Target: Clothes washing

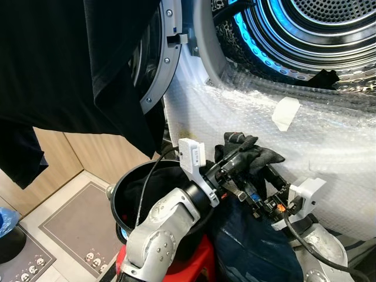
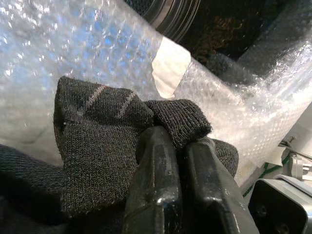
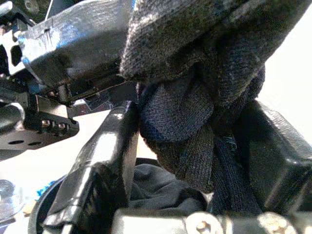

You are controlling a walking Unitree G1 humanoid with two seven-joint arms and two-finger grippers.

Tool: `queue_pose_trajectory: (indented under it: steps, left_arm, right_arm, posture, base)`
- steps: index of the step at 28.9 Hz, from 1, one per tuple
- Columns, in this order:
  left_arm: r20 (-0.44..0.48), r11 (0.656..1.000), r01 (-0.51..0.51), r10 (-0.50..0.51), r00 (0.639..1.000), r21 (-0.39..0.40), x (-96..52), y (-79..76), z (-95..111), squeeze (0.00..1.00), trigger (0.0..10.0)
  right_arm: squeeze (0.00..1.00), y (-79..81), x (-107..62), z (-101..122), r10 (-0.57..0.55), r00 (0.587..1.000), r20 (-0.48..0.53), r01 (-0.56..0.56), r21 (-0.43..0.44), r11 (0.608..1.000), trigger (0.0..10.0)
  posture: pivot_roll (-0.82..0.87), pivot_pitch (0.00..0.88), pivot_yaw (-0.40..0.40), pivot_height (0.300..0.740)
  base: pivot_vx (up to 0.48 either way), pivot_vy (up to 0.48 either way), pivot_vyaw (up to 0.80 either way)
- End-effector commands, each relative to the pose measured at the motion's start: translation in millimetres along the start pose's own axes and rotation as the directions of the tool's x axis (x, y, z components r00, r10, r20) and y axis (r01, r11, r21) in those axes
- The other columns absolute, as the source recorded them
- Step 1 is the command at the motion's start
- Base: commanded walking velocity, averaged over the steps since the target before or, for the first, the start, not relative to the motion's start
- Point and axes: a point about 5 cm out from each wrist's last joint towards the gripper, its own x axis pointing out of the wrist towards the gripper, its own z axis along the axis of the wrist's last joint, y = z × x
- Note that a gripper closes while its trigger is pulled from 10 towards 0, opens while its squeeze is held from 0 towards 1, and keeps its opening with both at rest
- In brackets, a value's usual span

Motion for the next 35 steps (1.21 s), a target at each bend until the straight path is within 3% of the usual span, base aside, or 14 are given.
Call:
queue_pose_trajectory:
  steps: [1,26,29,30,35]
  left_arm:
    - [0.002,0.996,0.035,-0.035,0.999,-0.076,7.1,-10.5,-8.9,0.00,10.0]
    - [-0.014,0.996,0.051,-0.052,0.999,-0.067,9.5,-12.6,-10.1,0.00,10.0]
    - [-0.048,0.997,0.078,-0.077,0.996,0.022,8.0,-15.1,-12.6,0.00,10.0]
    - [-0.058,0.995,0.087,-0.084,0.995,0.047,7.0,-15.8,-13.2,1.00,10.0]
    - [-0.062,0.989,0.121,-0.117,0.991,0.079,4.8,-18.0,-12.8,1.00,10.0]
  right_arm:
    - [0.00,9.7,6.3,7.8,0.067,0.997,0.030,-0.067,-0.011,0.998,0.0]
    - [0.00,8.2,7.7,8.4,0.054,0.998,0.038,-0.054,0.020,0.998,0.0]
    - [0.00,7.4,7.2,8.4,0.054,0.998,0.040,-0.055,0.041,0.998,0.0]
    - [0.00,7.3,6.8,8.3,0.055,0.998,0.040,-0.057,0.046,0.997,0.0]
    - [0.00,7.0,5.6,8.1,0.058,0.998,0.039,-0.060,0.045,0.997,0.0]
  posture:
    - [-0.13,0.061,0.064,0.740]
    - [-0.13,0.060,0.067,0.740]
    - [-0.13,0.058,0.069,0.740]
    - [-0.13,0.057,0.068,0.740]
    - [-0.13,0.059,0.068,0.740]
  base:
    - [0.000,0.000,0.00]
    - [0.000,0.000,0.00]
    - [0.000,0.000,0.00]
    - [0.000,0.000,0.00]
    - [0.000,0.000,0.00]
